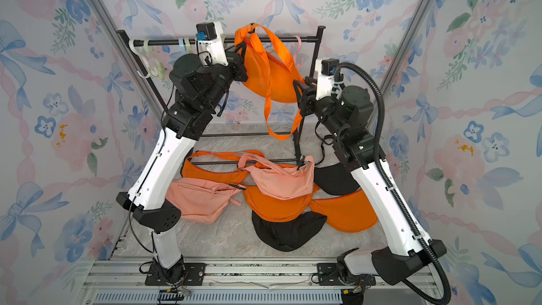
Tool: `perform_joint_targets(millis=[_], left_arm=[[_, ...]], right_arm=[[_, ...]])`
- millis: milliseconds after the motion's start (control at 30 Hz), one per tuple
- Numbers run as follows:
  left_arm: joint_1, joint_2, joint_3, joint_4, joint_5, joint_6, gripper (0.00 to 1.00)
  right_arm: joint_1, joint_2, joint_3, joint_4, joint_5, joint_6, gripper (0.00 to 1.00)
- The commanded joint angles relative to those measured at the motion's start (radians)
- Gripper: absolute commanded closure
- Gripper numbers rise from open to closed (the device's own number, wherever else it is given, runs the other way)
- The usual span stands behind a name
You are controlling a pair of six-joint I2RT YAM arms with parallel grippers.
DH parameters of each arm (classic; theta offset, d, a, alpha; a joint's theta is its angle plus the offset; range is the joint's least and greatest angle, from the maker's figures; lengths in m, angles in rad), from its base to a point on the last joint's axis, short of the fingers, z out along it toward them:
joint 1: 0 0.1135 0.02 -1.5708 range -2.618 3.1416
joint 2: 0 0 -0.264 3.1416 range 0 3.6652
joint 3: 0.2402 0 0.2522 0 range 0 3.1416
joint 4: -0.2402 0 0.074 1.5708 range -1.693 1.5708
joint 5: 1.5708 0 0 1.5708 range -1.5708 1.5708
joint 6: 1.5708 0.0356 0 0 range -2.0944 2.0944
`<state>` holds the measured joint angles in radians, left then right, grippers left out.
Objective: Take the bag off the hook
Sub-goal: Pick up the bag from the hook, then place the bag inside the bag.
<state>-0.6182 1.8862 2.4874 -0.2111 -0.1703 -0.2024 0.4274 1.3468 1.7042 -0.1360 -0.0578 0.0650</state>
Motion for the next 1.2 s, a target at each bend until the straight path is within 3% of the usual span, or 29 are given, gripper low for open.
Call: perform_joint_targets(millis=[0, 133, 300, 400, 500, 700, 833, 1000, 1167], left_arm=[[-0.013, -0.027, -0.031, 0.025, -0.019, 0.031, 1.0], [-0.016, -0.042, -0.059, 0.026, -0.025, 0.036, 1.0], [-0.026, -0.076, -0.12, 0.028, -0.042, 0.04, 1.0], [-0.028, -0.115, -0.187, 0.035, -0.043, 0.043, 1.0], [-0.03, -0.186, -0.307, 0.059, -0.063, 0.041, 1.0], [-0.03, -0.421, -0.724, 0.257, -0.116, 0.037, 1.0], [-0.028, -0.5, -0.838, 0.266, -0.148, 0.02, 1.0], [-0.028, -0.544, -0.946, 0.26, -0.189, 0.0, 1.0], [-0.025, -0.581, -1.006, 0.209, -0.235, -0.016, 1.0]], right_arm=[[0.009, -0.045, -0.059, 0.048, 0.083, -0.027, 0.22], [0.008, -0.027, -0.024, 0.023, 0.083, -0.035, 0.13], [0.082, 0.041, 0.065, -0.022, 0.069, -0.105, 0.11], [0.091, 0.042, 0.041, -0.006, 0.058, -0.102, 0.1], [0.091, 0.01, -0.028, 0.001, 0.05, -0.087, 0.09], [0.082, -0.124, -0.252, 0.051, 0.107, -0.094, 0.06], [0.021, -0.174, -0.281, 0.035, 0.083, -0.045, 0.06], [-0.062, -0.206, -0.314, 0.088, 0.013, 0.05, 0.07], [-0.095, -0.144, -0.259, 0.061, -0.03, 0.103, 0.24]])
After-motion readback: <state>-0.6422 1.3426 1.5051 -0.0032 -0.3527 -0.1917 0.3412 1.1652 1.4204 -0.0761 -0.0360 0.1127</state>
